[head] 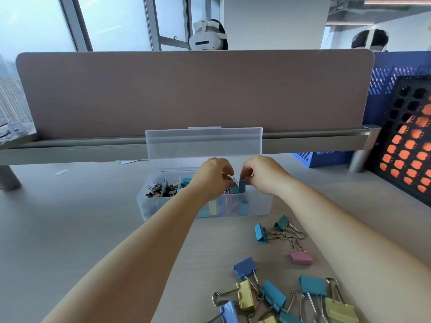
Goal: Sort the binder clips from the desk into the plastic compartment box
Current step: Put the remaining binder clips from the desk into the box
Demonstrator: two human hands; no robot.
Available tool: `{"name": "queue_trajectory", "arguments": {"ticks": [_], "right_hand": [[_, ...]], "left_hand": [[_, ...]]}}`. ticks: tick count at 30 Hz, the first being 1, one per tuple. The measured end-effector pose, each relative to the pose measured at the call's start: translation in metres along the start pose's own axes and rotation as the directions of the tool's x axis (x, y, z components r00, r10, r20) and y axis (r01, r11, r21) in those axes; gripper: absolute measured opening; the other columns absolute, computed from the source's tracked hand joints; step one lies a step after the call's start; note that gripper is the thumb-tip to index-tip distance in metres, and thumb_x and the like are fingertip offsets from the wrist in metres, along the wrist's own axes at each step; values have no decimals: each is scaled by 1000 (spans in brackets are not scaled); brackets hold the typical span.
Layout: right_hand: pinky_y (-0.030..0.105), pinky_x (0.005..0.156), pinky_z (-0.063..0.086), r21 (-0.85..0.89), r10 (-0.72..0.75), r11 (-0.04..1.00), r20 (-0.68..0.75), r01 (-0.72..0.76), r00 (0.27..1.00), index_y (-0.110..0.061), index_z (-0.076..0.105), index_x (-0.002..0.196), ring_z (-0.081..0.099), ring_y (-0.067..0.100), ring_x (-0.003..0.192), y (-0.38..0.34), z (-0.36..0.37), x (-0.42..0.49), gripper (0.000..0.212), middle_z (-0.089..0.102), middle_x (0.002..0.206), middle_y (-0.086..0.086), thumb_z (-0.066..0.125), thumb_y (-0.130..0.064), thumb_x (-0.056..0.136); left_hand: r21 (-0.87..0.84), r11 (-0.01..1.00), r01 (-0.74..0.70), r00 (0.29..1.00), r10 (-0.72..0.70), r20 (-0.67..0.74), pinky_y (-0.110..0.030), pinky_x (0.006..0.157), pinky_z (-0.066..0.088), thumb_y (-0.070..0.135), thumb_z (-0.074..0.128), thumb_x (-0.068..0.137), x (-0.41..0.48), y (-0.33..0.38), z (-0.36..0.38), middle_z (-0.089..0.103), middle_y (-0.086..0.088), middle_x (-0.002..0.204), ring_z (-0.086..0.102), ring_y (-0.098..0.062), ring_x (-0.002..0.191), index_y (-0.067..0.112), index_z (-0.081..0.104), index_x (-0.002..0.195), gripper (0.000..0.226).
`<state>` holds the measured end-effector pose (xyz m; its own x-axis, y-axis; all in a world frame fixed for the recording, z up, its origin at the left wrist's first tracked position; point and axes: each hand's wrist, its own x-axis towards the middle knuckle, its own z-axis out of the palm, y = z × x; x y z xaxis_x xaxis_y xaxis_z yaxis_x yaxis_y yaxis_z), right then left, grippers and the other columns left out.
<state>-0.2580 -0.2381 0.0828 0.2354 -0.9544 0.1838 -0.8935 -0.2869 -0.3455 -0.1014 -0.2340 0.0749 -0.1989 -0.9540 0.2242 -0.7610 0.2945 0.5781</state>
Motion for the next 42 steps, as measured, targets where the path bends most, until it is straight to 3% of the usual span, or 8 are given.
{"name": "queue_trajectory", "arguments": {"ticks": [5,12,18,23,28,33,37,42], "right_hand": [[32,76,51,-108,8,994,-23,-10,1000,-19,69,94,59,24,92,0,1,1,18,66,100,3,60,-5,86],[36,82,51,44,-14,999,-19,15,1000,-19,67,97,59,24,96,2,4,-1,13,66,105,2,57,-12,93],[34,79,50,49,-10,999,-3,10,1000,-19,60,97,57,22,94,-6,3,-1,14,63,106,3,50,-9,94],[32,76,47,116,50,992,-91,-39,995,-20,58,95,56,21,91,1,-20,-7,11,61,100,0,50,-14,96],[31,80,49,-65,44,997,17,-42,999,-26,71,94,60,18,95,16,-31,-22,24,67,102,-7,53,-11,91],[24,81,41,124,61,991,-53,-54,997,-21,72,106,56,10,97,29,-31,-34,24,65,106,-9,52,-13,96],[23,76,39,229,111,970,-101,-85,989,-20,69,95,57,11,92,37,-24,-53,15,66,98,-8,55,-17,94],[25,81,41,272,241,939,-79,-212,967,-23,63,102,57,15,101,45,0,-86,15,62,108,-9,62,-31,90]], "left_hand": [[67,998,6,1000,-4,-24,-33,79,53,10,71,82,1,8,3,68,-9,98,64,-25,91,6,70,90,8],[214,970,114,993,-107,-45,-32,83,46,37,69,84,2,1,-1,69,5,96,60,-19,96,25,72,89,13],[9,979,206,978,-206,25,-36,84,54,33,70,85,0,-9,-5,71,-1,90,63,-22,84,23,71,77,13],[-154,978,139,982,-156,-105,-28,60,44,29,61,92,3,3,-10,59,5,74,47,-13,53,19,67,90,12],[8,998,65,998,-65,-15,-40,84,52,32,58,91,3,20,7,68,7,101,60,-19,87,32,72,94,14],[64,997,49,997,-53,59,-42,93,48,31,52,92,-3,24,14,68,14,103,60,-15,97,38,69,92,18],[-119,993,-7,994,-6,-105,-29,76,52,19,54,93,-27,17,1,66,7,103,60,-12,86,26,68,95,16],[11,988,-155,943,151,-295,-6,64,37,22,60,91,-82,0,3,53,12,99,51,0,78,22,67,102,13]]}}
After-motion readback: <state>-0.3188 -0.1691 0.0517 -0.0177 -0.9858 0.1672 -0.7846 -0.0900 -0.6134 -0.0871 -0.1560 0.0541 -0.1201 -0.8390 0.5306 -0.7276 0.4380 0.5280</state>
